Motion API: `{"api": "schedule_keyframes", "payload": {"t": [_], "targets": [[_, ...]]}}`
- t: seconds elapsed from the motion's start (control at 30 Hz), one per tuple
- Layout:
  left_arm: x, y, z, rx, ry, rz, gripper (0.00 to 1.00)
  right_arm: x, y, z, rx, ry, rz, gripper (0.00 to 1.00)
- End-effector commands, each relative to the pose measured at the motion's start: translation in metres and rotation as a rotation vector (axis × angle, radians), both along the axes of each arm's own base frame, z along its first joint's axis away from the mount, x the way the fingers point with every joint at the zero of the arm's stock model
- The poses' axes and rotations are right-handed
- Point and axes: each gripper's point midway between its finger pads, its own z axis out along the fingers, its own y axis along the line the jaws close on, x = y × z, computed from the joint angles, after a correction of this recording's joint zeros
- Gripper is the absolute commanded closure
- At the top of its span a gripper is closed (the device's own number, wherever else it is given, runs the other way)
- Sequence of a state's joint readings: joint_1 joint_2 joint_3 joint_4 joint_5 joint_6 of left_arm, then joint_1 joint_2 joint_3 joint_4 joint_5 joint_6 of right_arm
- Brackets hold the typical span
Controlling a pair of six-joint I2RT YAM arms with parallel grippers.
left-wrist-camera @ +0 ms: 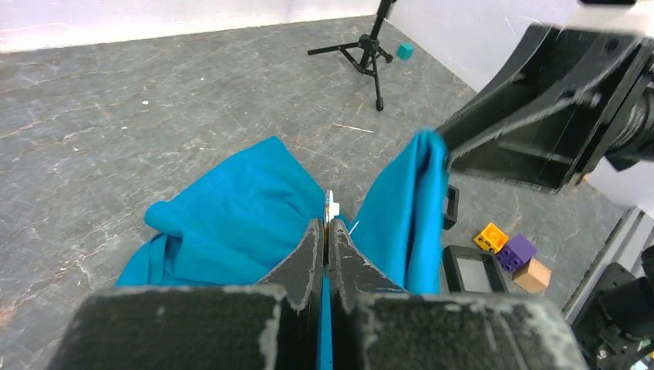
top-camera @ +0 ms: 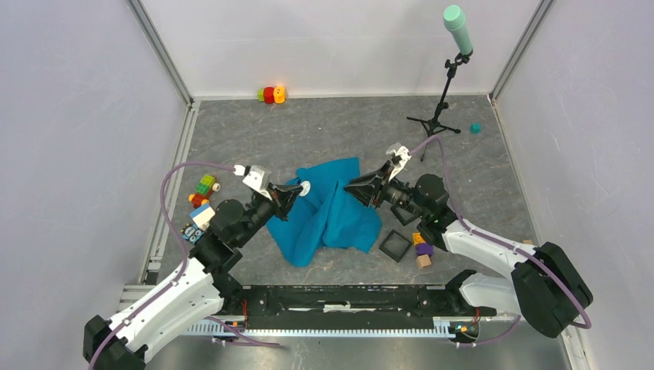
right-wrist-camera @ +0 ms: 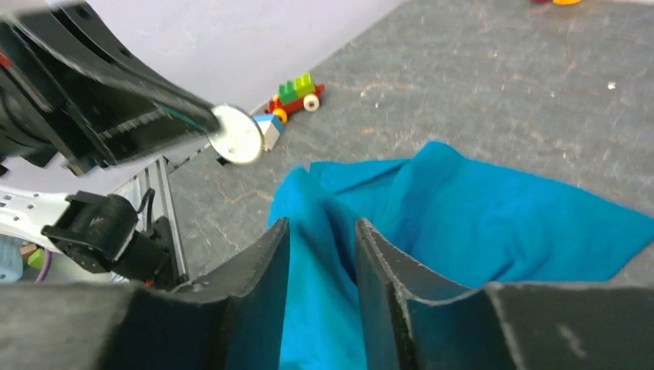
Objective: Remove the brooch from the garment
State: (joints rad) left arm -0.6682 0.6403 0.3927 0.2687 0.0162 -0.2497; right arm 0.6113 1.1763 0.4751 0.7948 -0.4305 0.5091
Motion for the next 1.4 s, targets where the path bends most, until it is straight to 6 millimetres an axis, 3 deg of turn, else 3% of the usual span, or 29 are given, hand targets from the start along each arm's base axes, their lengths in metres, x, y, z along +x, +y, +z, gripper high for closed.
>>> {"api": "schedule_keyframes", "payload": {"t": [0.0, 0.13, 0.33, 0.5, 0.77, 0.97, 1.37], "targets": [[0.002, 0.015, 0.034, -0.081, 0.061, 0.094, 0.98, 0.004, 0.001, -0.008, -0.099, -0.037, 0.012, 0.52], [-0.006, 0.005, 0.044, -0.218, 0.184, 0.056, 0.98, -0.022, 0.005, 0.015, -0.010, -0.132, 0.117, 0.39], [-0.024, -0.017, 0.069, -0.468, 0.284, -0.087, 0.98, -0.056, 0.010, 0.055, 0.175, -0.188, 0.223, 0.38], [-0.034, -0.025, 0.091, -0.698, 0.308, -0.198, 0.98, -0.073, 0.027, 0.088, 0.344, -0.043, 0.287, 0.36], [-0.042, -0.032, 0.104, -0.706, 0.267, -0.279, 0.98, -0.067, 0.047, 0.097, 0.383, 0.033, 0.264, 0.42], [-0.049, -0.033, 0.107, -0.689, 0.226, -0.317, 0.98, -0.066, 0.050, 0.101, 0.430, 0.058, 0.276, 0.52], [-0.054, -0.037, 0.108, -0.640, 0.191, -0.351, 0.98, -0.068, 0.051, 0.112, 0.466, 0.032, 0.294, 0.54]]}}
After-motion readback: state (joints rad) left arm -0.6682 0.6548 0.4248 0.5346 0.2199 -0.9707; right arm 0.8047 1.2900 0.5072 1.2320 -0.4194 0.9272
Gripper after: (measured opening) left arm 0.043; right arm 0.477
